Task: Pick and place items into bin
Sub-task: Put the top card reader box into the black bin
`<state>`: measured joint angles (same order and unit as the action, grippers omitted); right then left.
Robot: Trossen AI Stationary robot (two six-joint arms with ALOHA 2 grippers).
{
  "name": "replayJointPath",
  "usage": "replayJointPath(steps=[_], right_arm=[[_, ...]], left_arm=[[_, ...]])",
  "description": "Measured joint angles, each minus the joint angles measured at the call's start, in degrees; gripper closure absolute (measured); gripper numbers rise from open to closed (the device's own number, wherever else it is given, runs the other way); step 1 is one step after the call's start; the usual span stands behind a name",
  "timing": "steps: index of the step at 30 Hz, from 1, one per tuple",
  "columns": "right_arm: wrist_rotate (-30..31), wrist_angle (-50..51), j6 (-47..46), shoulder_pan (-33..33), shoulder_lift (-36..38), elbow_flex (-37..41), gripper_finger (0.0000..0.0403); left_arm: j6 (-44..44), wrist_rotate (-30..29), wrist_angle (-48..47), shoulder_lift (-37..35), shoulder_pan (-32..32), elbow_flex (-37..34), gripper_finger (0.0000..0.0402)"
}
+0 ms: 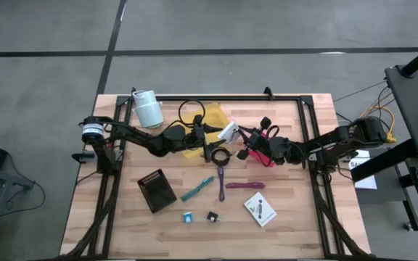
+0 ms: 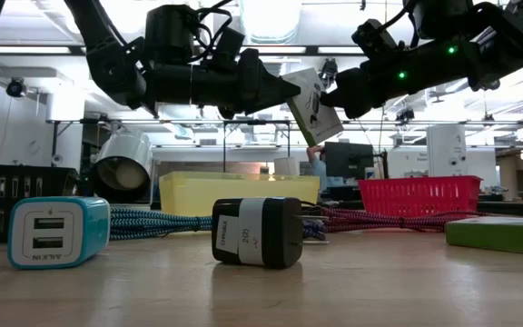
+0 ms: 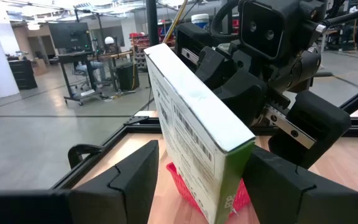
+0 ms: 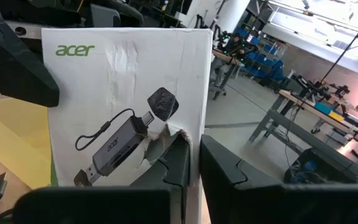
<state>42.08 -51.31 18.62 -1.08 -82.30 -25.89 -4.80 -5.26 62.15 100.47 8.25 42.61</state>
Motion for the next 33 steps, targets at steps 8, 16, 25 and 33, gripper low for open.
replayJointPath(steps=[8, 16, 25, 33], right_arm=[[0.0, 0.0, 0.0, 0.0, 0.0, 0.0, 0.0381], [0.0, 0.0, 0.0, 0.0, 0.0, 0.0, 0.0381], [0.0, 0.0, 0.0, 0.0, 0.0, 0.0, 0.0381], [0.1, 0.0, 0.0, 0.0, 0.0, 0.0, 0.0381]], left_arm=[[-0.5, 0.0, 0.0, 0.0, 0.0, 0.0, 0.0198], [-0.5, 0.0, 0.0, 0.0, 0.0, 0.0, 0.0198], [-2.1, 0.0, -0.1, 0.0, 0.0, 0.0, 0.0199], [-2.1, 0.1, -0.2, 0.0, 0.0, 0.0, 0.0262]])
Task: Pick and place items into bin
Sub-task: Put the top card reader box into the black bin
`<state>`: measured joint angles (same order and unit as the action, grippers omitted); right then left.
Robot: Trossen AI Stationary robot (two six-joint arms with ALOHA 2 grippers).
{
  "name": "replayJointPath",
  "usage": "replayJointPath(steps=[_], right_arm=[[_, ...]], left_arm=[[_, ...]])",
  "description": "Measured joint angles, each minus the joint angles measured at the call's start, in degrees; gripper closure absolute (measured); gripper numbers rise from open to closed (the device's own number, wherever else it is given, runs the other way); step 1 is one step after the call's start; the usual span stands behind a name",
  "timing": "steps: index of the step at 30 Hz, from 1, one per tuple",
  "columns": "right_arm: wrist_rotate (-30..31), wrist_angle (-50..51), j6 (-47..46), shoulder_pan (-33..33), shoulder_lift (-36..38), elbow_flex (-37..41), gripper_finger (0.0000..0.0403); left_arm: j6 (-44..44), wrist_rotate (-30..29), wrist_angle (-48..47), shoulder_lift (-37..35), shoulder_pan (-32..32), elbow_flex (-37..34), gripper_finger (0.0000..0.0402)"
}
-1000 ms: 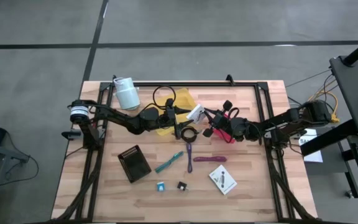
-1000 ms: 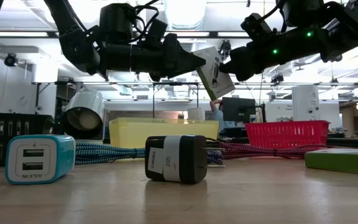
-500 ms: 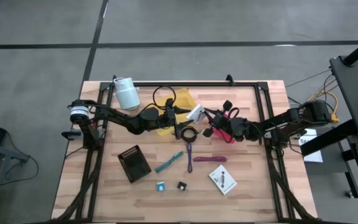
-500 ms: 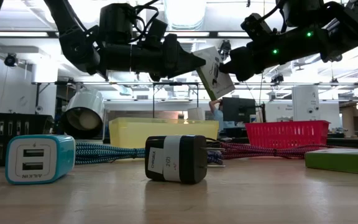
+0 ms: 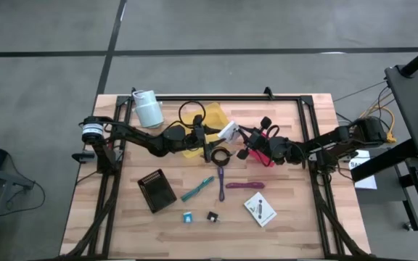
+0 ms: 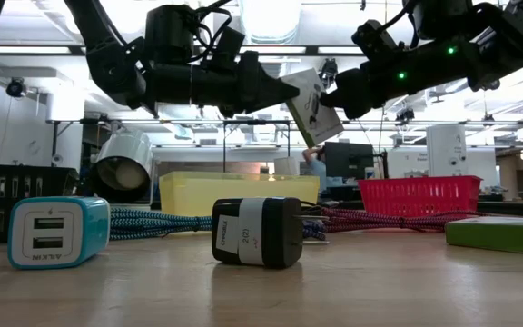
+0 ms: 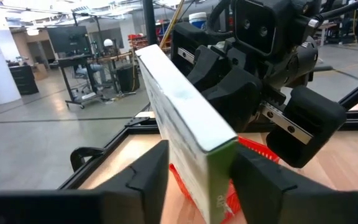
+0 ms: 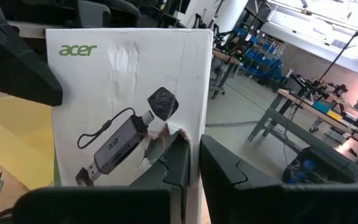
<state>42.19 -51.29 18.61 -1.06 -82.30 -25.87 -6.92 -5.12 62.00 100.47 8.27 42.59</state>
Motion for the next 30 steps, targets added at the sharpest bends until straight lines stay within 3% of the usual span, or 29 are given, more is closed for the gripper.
replayJointPath(steps=[7, 11, 23, 30], right_arm=[[0.3, 0.0, 0.1, 0.0, 0.0, 0.0, 0.0381], [0.6, 0.0, 0.0, 0.0, 0.0, 0.0, 0.0381], [0.2, 0.2, -0.2, 0.0, 0.0, 0.1, 0.0378], [-0.3, 1.6, -0.7, 0.0, 0.0, 0.1, 0.0333]], left_arm=[[-1.1, -0.6, -0.5, 0.0, 0.0, -0.2, 0.0355], [-1.2, -0.9, -0.6, 0.0, 0.1, -0.2, 0.0388], [-1.5, -1.3, -1.0, 0.0, 0.0, -0.2, 0.0389], [-1.7, -1.2, -1.4, 0.0, 0.0, -0.2, 0.0389]])
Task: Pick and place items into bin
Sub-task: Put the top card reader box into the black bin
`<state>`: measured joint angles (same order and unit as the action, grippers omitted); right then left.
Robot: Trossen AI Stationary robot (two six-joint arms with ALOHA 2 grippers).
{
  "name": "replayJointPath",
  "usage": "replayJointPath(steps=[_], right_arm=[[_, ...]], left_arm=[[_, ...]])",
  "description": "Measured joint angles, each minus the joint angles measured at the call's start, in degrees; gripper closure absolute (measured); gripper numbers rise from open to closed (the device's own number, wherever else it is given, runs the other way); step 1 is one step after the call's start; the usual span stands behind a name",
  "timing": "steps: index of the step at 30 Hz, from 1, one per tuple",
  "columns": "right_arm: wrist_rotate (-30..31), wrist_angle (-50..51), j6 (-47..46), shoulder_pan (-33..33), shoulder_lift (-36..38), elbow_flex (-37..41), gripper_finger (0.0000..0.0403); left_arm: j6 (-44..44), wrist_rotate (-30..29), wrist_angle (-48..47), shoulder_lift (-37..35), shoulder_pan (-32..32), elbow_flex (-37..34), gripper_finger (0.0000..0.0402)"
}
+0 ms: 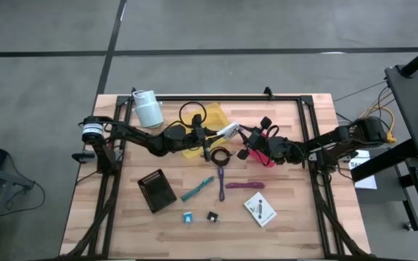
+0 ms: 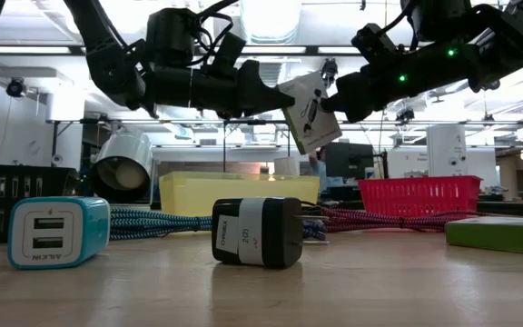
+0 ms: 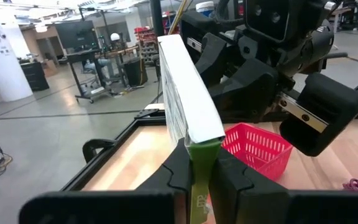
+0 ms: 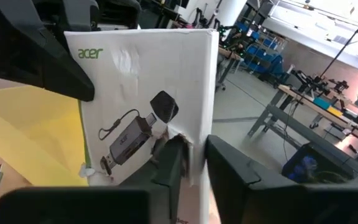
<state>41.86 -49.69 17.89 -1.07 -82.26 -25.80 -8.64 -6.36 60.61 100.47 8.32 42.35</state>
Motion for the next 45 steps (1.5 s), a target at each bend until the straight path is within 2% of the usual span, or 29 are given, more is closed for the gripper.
replayJointPath(steps=[8, 13, 19, 29, 32, 37, 39, 41, 45], right_arm=[[0.2, 0.0, -0.4, 0.0, 0.0, 0.0, 0.0256], [0.3, 0.1, -0.4, 0.0, 0.0, 0.0, 0.0230], [-0.9, 0.1, -0.9, -0.3, 0.0, -0.1, 0.0223], [1.1, 0.3, -0.2, -1.9, 0.1, -0.1, 0.0232], [8.6, 0.8, 1.7, -3.7, 0.1, -0.1, 0.0230], [31.4, 1.3, 5.1, -7.7, 1.1, -0.1, 0.0230], [38.2, 1.3, 5.2, -8.9, 1.4, -0.1, 0.0230], [41.6, 1.3, 5.3, -9.3, 1.6, -0.1, 0.0230], [42.0, 1.5, 5.3, -9.5, 1.6, 0.2, 0.0230]], left_arm=[[-1.8, -0.2, 0.0, 0.0, 0.1, -0.1, 0.0389], [-2.5, -2.7, 0.1, 0.0, 0.1, -0.3, 0.0389], [-2.5, -4.3, 0.4, -0.2, 0.3, -0.3, 0.0389], [-2.6, -4.8, 0.2, -0.3, 0.3, -0.5, 0.0389], [-2.6, -4.9, 0.0, -0.5, 0.3, -0.5, 0.0389], [-2.7, -4.8, -1.7, -1.6, 0.3, -0.5, 0.0389], [-2.7, -4.8, -2.1, -1.8, 0.3, -0.5, 0.0389], [-2.6, -4.8, -2.7, -2.0, 0.3, -0.5, 0.0389], [-2.2, -4.8, -3.4, -2.0, 0.3, -0.5, 0.0388]])
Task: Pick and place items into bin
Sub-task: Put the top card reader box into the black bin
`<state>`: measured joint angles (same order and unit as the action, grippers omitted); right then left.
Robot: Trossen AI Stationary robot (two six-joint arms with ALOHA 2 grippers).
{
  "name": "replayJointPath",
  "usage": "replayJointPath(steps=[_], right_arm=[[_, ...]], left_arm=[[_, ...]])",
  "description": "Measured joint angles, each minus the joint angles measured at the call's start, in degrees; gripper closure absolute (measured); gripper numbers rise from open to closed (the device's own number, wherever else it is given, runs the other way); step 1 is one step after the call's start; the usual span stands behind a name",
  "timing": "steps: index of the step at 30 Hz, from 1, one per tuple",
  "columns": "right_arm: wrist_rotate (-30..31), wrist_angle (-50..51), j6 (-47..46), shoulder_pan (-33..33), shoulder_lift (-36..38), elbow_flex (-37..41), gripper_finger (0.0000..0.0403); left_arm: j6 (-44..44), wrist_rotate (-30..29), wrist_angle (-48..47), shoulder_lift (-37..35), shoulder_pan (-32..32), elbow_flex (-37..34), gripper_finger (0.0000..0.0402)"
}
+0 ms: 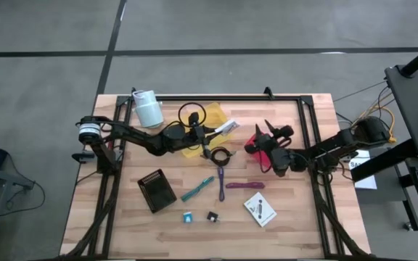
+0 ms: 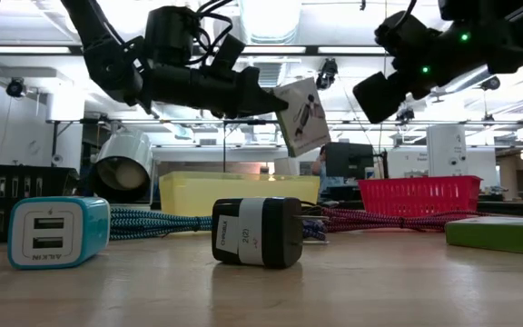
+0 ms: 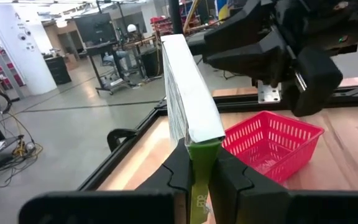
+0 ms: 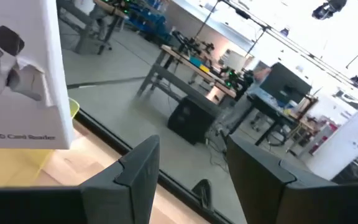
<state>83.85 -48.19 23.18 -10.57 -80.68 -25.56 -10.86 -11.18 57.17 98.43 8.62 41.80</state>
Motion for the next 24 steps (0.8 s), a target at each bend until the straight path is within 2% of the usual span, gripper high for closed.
replayJointPath(steps=[6, 17, 24], right_arm=[[0.1, 0.0, 2.5, 0.0, 0.0, 0.5, 0.0230], [0.1, -0.1, 4.0, 0.1, 0.5, 0.6, 0.0234], [0.1, -0.1, 4.3, 0.3, 0.5, 0.6, 0.0236]], left_arm=[[0.1, 0.1, -1.0, -0.3, 0.0, 0.2, 0.0388], [4.6, 0.2, -20.1, -7.2, -0.1, 3.3, 0.0388], [6.5, 0.2, -27.9, -14.1, -0.4, 3.7, 0.0388]])
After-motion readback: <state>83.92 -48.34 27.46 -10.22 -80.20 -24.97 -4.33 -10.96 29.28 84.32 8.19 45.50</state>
